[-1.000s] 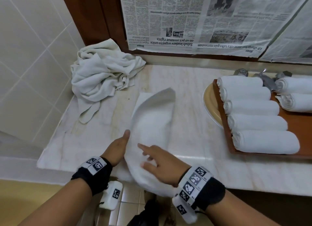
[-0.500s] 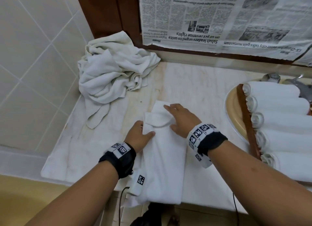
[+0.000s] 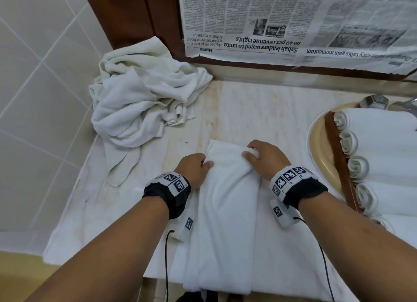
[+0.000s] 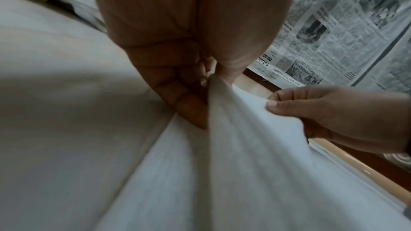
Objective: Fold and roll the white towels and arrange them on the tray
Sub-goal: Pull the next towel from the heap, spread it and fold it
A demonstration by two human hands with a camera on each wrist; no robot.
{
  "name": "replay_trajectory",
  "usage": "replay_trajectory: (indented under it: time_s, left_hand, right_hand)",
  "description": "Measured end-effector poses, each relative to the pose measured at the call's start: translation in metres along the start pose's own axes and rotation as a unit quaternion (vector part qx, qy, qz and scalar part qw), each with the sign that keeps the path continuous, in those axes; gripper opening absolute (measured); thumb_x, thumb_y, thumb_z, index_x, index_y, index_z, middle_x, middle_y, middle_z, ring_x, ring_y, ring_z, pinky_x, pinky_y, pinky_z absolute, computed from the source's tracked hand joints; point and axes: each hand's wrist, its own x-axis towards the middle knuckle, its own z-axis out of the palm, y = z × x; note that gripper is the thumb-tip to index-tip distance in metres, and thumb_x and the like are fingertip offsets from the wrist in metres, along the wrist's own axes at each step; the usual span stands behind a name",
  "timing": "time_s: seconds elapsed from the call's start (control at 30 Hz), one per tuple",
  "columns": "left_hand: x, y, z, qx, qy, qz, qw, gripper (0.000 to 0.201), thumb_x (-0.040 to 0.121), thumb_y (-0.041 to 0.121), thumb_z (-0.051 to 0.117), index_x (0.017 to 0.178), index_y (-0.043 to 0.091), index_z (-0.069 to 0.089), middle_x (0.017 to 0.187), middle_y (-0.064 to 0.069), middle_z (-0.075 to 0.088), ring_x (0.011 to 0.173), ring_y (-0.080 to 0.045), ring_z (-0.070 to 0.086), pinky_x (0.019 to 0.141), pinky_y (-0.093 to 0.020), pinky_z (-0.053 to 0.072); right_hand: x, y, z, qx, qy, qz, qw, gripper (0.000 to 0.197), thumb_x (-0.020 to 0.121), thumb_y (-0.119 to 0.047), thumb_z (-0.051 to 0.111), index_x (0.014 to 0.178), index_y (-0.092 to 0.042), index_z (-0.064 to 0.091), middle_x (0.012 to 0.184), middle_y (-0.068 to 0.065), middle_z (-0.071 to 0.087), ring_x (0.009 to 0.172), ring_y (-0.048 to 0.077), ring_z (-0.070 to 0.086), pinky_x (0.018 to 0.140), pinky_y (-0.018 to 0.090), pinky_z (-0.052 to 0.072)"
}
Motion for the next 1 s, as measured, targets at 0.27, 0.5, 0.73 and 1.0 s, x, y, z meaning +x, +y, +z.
replay_trajectory:
  time_s: [0.27, 0.5, 0.73, 1.0]
  left_hand:
    - [0.015, 0.001, -0.004, 0.006, -0.006, -0.018, 1.000, 0.034, 0.104, 0.034, 0.040, 0.087, 0.007, 0.053, 0.089, -0.007, 0.055, 0.085, -0.025, 0.050, 0.072, -0.032, 0.033]
    - [0.021, 0.007, -0.006, -0.007, -0.013, -0.048, 0.999, 0.035, 0.103, 0.035, 0.042, 0.080, 0.010, 0.049, 0.090, -0.009, 0.056, 0.092, -0.030, 0.055, 0.072, -0.031, 0.035]
    - [0.027, 0.010, -0.009, -0.019, -0.014, -0.058, 0.998, 0.046, 0.104, 0.037, 0.041, 0.066, 0.012, 0.041, 0.072, -0.003, 0.048, 0.077, -0.026, 0.049, 0.069, -0.031, 0.035]
    - [-0.033, -0.002, 0.004, -0.129, 0.032, -0.065, 0.989, 0.042, 0.082, 0.042, 0.074, 0.103, 0.019, 0.046, 0.083, 0.002, 0.061, 0.077, -0.016, 0.060, 0.062, -0.027, 0.042]
  right_hand:
    - [0.010, -0.007, -0.004, -0.048, 0.030, 0.039, 0.998, 0.020, 0.100, -0.039, 0.049, 0.105, -0.023, 0.060, 0.094, -0.002, 0.061, 0.087, 0.020, 0.055, 0.073, 0.033, 0.045]
    - [-0.005, -0.025, -0.004, -0.035, 0.069, 0.030, 0.997, 0.034, 0.097, -0.034, 0.056, 0.127, -0.020, 0.050, 0.130, 0.004, 0.040, 0.096, 0.025, 0.059, 0.074, 0.032, 0.046]
    - [-0.063, -0.049, 0.023, -0.150, -0.087, -0.016, 0.985, 0.050, 0.095, -0.041, 0.054, 0.139, -0.017, 0.046, 0.142, 0.007, 0.036, 0.119, 0.026, 0.050, 0.092, 0.038, 0.050]
    - [-0.027, -0.045, 0.033, -0.193, -0.141, 0.093, 0.966, 0.064, 0.105, -0.016, 0.032, 0.158, -0.008, -0.002, 0.164, 0.011, -0.020, 0.152, 0.026, 0.009, 0.111, 0.045, 0.035]
